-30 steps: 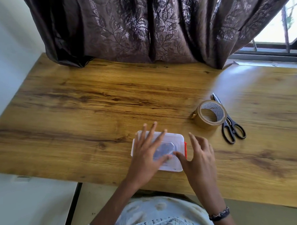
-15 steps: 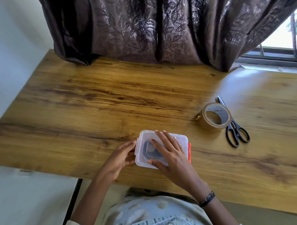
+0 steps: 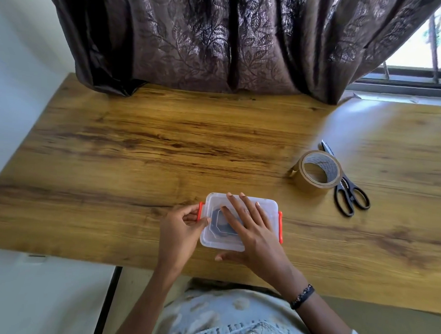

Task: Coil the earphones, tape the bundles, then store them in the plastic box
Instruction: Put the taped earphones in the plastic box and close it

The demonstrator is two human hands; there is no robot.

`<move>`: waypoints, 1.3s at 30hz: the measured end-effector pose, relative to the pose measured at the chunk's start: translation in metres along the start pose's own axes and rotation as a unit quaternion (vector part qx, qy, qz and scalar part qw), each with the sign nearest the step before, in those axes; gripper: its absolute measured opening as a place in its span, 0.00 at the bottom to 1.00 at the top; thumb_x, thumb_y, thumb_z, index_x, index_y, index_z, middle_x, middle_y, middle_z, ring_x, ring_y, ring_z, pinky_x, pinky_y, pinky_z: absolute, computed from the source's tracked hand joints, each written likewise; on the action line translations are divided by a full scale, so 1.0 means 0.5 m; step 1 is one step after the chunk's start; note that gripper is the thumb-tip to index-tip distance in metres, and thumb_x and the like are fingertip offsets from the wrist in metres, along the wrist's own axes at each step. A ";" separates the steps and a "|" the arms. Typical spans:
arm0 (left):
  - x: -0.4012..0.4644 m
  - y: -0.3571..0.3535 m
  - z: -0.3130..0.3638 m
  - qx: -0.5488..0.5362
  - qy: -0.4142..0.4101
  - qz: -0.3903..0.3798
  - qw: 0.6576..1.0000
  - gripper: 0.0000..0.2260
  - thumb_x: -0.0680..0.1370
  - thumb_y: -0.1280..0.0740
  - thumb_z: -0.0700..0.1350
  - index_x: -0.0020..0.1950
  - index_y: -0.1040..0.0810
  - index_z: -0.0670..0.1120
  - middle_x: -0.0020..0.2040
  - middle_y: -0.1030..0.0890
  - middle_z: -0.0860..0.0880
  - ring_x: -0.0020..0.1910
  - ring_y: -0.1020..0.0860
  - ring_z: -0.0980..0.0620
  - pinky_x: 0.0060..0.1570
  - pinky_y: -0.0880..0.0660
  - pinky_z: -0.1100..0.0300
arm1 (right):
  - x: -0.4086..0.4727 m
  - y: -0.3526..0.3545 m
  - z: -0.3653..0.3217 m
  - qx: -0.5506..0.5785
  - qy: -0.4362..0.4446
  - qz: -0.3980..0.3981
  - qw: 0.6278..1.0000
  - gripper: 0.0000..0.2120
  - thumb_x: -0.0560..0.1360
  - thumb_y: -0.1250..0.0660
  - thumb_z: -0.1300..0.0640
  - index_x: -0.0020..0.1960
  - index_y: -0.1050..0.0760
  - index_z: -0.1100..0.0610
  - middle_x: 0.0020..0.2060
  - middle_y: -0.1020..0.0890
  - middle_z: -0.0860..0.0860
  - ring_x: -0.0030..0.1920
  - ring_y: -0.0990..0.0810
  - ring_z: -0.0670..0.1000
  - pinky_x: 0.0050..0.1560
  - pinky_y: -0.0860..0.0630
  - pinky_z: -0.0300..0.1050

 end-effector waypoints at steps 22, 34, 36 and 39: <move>-0.017 0.009 -0.006 -0.044 -0.009 0.016 0.999 0.17 0.73 0.28 0.45 0.61 0.22 0.45 0.51 0.18 0.53 0.48 0.21 0.63 0.44 0.26 0.73 | -0.044 0.104 0.039 0.086 -0.136 0.151 0.975 0.32 0.78 0.42 0.37 0.72 0.33 0.58 0.74 0.34 0.53 0.75 0.38 0.52 0.74 0.40 0.49; -0.024 -0.015 -0.030 -0.079 0.059 -0.060 0.993 0.18 0.74 0.30 0.35 0.63 0.24 0.38 0.52 0.19 0.51 0.37 0.22 0.74 0.37 0.27 0.78 | -0.123 0.095 0.108 0.294 -0.328 0.103 0.892 0.05 0.73 0.27 0.59 0.47 0.15 0.53 0.37 0.15 0.41 0.37 0.19 0.31 0.35 0.28 0.25; -0.019 -0.014 -0.027 -0.071 0.056 -0.055 0.994 0.18 0.74 0.29 0.36 0.63 0.24 0.38 0.55 0.18 0.46 0.38 0.20 0.70 0.38 0.27 0.78 | -0.117 0.095 0.113 0.306 -0.336 0.107 0.884 0.06 0.72 0.26 0.60 0.48 0.15 0.53 0.35 0.16 0.38 0.37 0.19 0.32 0.36 0.27 0.25; -0.009 -0.014 -0.013 -0.060 0.045 -0.056 0.996 0.19 0.74 0.29 0.38 0.64 0.24 0.40 0.56 0.18 0.46 0.43 0.21 0.67 0.40 0.26 0.77 | -0.106 0.102 0.123 0.310 -0.342 0.124 0.878 0.07 0.71 0.26 0.60 0.49 0.15 0.55 0.37 0.15 0.40 0.36 0.19 0.31 0.36 0.27 0.25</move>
Point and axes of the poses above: each hand's wrist, its own x-axis towards the middle knuckle, its own y-axis out of the back of the hand, z = x × y, the point moved 4 cm from there along x, towards the middle knuckle
